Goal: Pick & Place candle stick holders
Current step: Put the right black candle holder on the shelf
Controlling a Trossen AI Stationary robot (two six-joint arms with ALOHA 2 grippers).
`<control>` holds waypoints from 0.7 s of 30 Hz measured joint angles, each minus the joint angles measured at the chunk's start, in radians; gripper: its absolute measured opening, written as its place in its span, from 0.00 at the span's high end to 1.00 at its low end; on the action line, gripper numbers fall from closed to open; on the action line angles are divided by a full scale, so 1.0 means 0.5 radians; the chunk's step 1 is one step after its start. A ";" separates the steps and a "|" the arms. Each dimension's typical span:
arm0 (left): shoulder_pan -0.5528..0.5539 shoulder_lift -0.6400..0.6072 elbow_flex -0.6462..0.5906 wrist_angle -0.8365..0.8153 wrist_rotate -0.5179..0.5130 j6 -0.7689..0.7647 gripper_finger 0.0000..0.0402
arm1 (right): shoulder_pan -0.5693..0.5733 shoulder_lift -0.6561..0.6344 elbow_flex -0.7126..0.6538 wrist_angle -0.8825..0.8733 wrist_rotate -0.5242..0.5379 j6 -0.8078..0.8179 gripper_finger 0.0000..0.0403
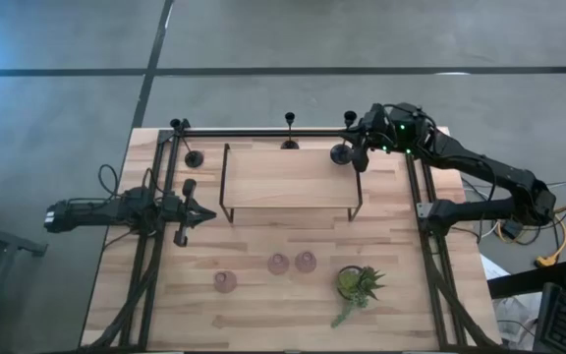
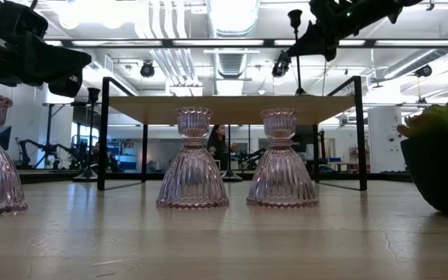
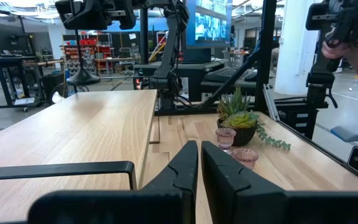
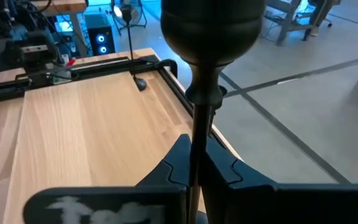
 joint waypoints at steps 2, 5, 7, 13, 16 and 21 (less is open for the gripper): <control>0.000 0.001 0.000 0.001 0.000 -0.001 0.94 | 0.000 0.013 -0.004 0.001 0.001 -0.001 0.98; 0.000 0.000 0.000 0.000 0.000 0.000 0.94 | 0.000 0.041 -0.018 0.025 0.001 -0.001 0.98; 0.000 0.000 0.000 0.000 0.000 0.000 0.94 | 0.000 0.060 -0.034 0.064 0.000 -0.001 0.98; 0.000 0.000 0.000 0.000 0.000 0.000 0.94 | -0.002 0.081 -0.154 0.230 -0.002 0.002 0.98; 0.001 0.001 0.000 0.001 0.000 -0.001 0.94 | -0.025 0.036 -0.211 0.271 -0.002 0.034 0.98; 0.000 0.000 0.000 0.001 0.000 0.000 0.94 | -0.049 -0.001 -0.263 0.284 0.001 0.067 0.98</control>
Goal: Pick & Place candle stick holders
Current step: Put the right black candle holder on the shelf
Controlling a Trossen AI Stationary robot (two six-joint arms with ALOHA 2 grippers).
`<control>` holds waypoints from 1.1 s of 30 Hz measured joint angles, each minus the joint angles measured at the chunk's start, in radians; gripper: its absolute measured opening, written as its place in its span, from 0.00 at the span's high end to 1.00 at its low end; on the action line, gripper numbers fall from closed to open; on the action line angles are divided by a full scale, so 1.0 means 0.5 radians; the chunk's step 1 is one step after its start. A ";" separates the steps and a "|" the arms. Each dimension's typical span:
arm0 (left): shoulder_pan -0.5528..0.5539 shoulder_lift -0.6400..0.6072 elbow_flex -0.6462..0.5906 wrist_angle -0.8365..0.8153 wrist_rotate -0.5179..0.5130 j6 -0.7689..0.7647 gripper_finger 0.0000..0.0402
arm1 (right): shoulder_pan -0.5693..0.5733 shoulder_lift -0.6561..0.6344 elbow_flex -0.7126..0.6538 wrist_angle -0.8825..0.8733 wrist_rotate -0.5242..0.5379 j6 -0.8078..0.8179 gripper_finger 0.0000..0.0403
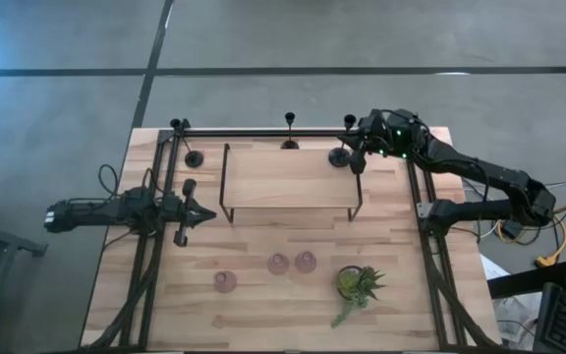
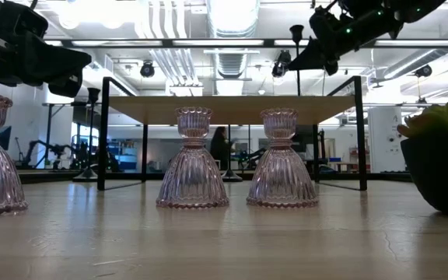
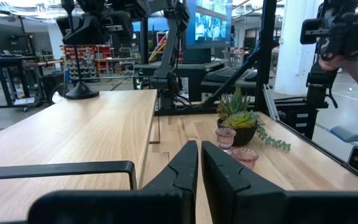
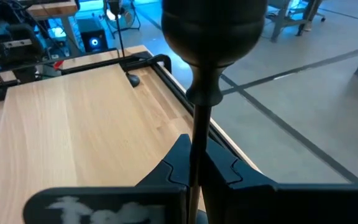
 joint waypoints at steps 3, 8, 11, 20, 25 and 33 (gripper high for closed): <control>0.000 0.000 0.000 -0.001 0.000 0.000 0.94 | 0.000 0.006 -0.005 0.006 0.000 0.023 0.98; 0.000 0.000 0.000 0.000 0.000 0.000 0.94 | 0.000 0.008 -0.005 0.004 0.000 0.023 0.98; 0.001 0.000 0.000 0.000 0.000 0.000 0.94 | 0.000 0.007 -0.005 0.002 0.000 0.031 0.98; 0.000 0.000 0.000 0.000 0.000 0.000 0.94 | 0.001 0.007 -0.013 -0.020 -0.005 0.061 0.85; 0.000 0.001 0.000 0.000 0.000 0.000 0.94 | 0.000 0.007 -0.004 -0.021 -0.002 0.039 0.74; 0.001 0.000 0.000 -0.001 0.000 0.000 0.94 | -0.002 0.007 0.109 -0.221 0.023 -0.021 0.57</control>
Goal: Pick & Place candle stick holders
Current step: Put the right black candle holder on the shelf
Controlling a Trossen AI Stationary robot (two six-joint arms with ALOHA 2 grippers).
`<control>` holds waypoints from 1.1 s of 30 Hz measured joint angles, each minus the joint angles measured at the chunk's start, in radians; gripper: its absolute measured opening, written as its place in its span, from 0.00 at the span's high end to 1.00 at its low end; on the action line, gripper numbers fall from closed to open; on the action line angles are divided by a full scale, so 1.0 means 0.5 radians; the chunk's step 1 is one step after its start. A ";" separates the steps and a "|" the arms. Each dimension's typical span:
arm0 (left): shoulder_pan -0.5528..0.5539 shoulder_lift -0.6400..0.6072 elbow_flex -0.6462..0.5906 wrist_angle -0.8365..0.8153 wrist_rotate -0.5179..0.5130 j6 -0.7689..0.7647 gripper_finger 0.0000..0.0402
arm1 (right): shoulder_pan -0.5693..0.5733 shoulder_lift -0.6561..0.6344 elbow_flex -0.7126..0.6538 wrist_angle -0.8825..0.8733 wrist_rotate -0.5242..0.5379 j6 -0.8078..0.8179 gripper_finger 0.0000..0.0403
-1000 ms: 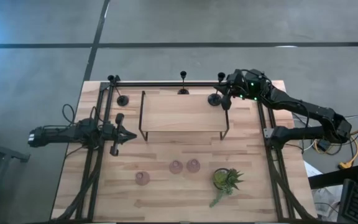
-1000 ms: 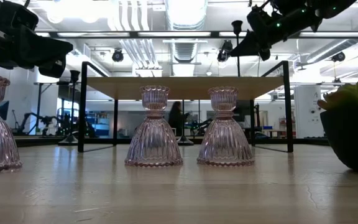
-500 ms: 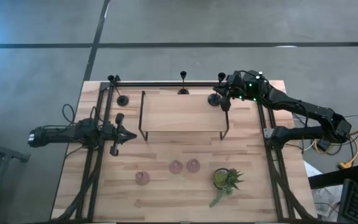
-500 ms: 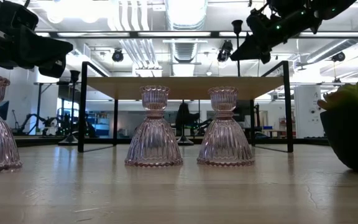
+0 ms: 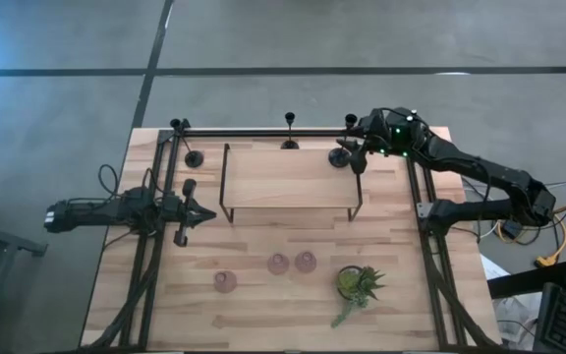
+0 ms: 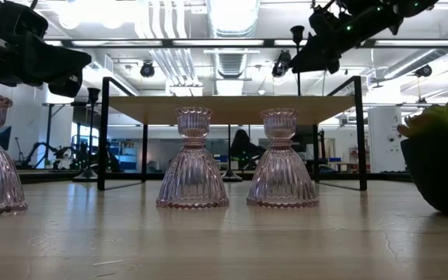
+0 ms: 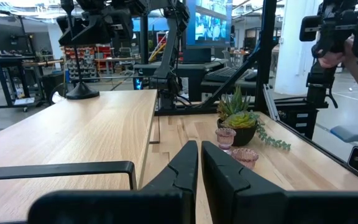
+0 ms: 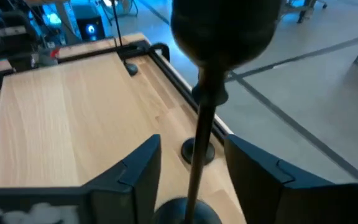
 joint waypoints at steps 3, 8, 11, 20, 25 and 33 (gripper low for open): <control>0.000 0.000 0.000 0.000 0.000 0.001 0.94 | -0.007 -0.001 0.059 -0.168 0.033 -0.018 0.52; -0.001 0.001 0.000 0.000 0.000 0.000 0.94 | -0.030 -0.009 0.163 -0.443 0.106 -0.063 0.47; -0.001 0.000 0.000 0.000 0.000 0.001 0.94 | -0.045 -0.040 0.217 -0.586 0.106 -0.063 0.47; -0.001 0.001 0.000 -0.004 0.000 -0.001 0.94 | -0.056 -0.334 0.237 -0.889 0.165 -0.059 0.51; 0.000 0.021 0.000 -0.004 -0.003 -0.056 0.94 | -0.056 -0.525 0.226 -1.082 0.172 0.100 0.53; -0.001 0.024 0.000 -0.003 -0.002 -0.037 0.94 | -0.051 -0.760 0.086 -1.215 0.170 0.179 0.55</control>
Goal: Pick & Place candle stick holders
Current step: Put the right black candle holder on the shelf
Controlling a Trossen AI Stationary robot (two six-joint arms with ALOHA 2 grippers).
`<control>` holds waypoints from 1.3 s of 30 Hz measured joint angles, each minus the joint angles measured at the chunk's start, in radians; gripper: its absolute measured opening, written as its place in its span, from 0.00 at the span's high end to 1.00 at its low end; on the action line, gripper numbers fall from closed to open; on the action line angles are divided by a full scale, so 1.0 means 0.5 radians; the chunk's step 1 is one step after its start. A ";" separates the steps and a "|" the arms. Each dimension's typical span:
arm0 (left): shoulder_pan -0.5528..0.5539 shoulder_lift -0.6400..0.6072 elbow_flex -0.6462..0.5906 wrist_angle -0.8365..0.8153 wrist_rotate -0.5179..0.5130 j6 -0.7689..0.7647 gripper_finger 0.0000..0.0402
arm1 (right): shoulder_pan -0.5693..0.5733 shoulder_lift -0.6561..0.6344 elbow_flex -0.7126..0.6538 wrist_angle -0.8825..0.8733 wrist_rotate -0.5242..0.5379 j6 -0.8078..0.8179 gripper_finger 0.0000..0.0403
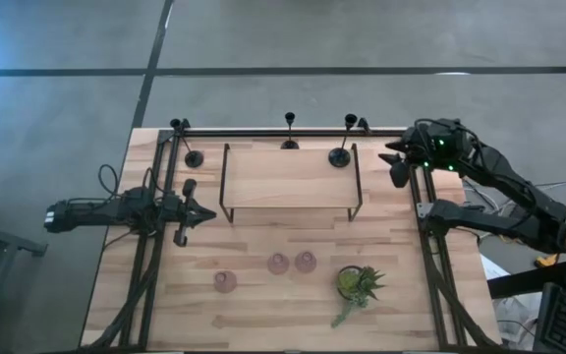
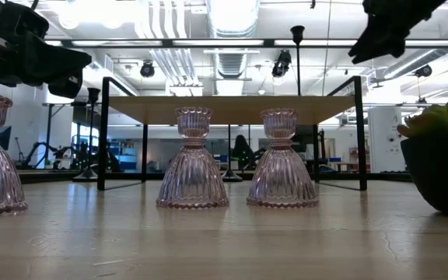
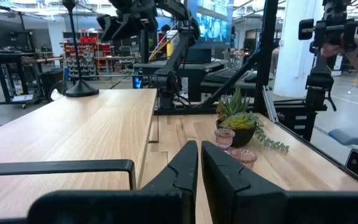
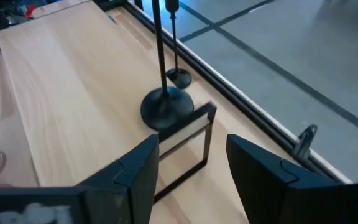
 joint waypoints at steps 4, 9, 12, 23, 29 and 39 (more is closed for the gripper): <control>0.000 0.000 0.000 0.000 0.000 -0.013 0.94 | 0.000 -0.066 -0.123 0.010 -0.003 0.118 0.57; 0.000 0.000 0.000 0.009 -0.007 -0.001 0.94 | 0.000 -0.075 -0.224 0.009 -0.002 0.222 0.59; 0.001 0.000 0.000 0.041 -0.033 -0.003 0.94 | 0.000 -0.062 -0.235 0.016 -0.003 0.138 0.60; -0.001 0.027 0.091 0.655 -0.718 0.526 0.94 | 0.000 -0.054 -0.242 0.012 -0.013 0.029 0.65; 0.006 0.320 0.535 0.442 -0.866 0.667 0.94 | 0.000 -0.032 -0.243 0.165 -0.012 0.031 0.67; 0.117 1.363 1.466 -0.198 -1.014 0.938 0.94 | -0.002 0.005 -0.243 0.274 0.048 0.024 0.66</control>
